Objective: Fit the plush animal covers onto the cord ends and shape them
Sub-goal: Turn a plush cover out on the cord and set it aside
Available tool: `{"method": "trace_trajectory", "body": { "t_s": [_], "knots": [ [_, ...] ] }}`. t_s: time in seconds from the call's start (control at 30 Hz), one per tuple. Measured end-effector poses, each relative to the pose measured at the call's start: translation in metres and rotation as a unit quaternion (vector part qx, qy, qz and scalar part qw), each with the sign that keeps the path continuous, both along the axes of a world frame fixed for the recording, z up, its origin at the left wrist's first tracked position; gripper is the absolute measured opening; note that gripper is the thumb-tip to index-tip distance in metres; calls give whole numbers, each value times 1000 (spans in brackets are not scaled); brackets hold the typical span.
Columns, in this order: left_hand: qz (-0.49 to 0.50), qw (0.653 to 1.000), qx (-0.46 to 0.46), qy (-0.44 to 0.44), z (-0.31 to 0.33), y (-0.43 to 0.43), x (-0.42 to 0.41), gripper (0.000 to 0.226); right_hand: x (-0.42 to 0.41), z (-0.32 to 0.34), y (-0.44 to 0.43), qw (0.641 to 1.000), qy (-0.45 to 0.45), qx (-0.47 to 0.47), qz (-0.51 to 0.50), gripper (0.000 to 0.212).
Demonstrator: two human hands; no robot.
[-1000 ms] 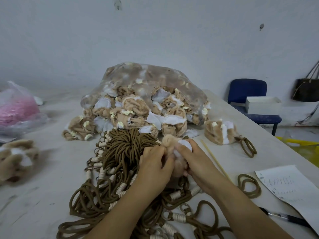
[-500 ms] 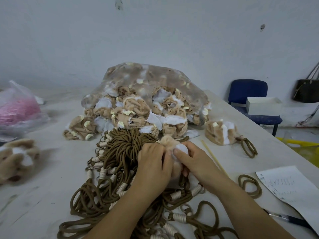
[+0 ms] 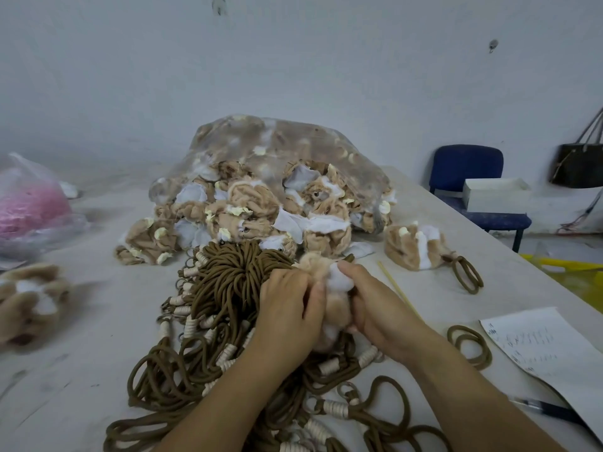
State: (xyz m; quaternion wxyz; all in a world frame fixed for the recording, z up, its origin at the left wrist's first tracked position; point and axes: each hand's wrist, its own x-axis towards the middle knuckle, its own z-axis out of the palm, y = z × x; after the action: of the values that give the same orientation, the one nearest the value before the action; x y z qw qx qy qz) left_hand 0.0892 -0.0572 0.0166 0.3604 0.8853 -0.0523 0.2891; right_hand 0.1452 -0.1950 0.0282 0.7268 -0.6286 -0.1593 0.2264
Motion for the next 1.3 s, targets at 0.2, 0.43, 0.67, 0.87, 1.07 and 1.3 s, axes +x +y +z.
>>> {"method": "trace_trajectory", "body": {
  "t_s": [0.2,0.43,0.67,0.87,1.07,1.3],
  "knots": [
    [5,1000,-19,-9,2,6,0,31,1,0,-9,995,-7,62,80,41],
    [4,997,57,-50,2,6,1,26,3,-3,-4,994,-85,-65,-12,18],
    [-15,992,122,-17,-3,-1,7,21,4,-10,-1,972,-166,-111,-126,11],
    [15,966,-223,126,0,9,8,32,4,-8,-1,966,-228,-107,-64,23],
    [42,971,-184,145,0,11,10,32,3,-8,-1,971,-208,-111,-50,34],
    [45,971,-216,96,3,11,3,27,4,-7,-3,985,-157,-68,-8,24]
  ]
}}
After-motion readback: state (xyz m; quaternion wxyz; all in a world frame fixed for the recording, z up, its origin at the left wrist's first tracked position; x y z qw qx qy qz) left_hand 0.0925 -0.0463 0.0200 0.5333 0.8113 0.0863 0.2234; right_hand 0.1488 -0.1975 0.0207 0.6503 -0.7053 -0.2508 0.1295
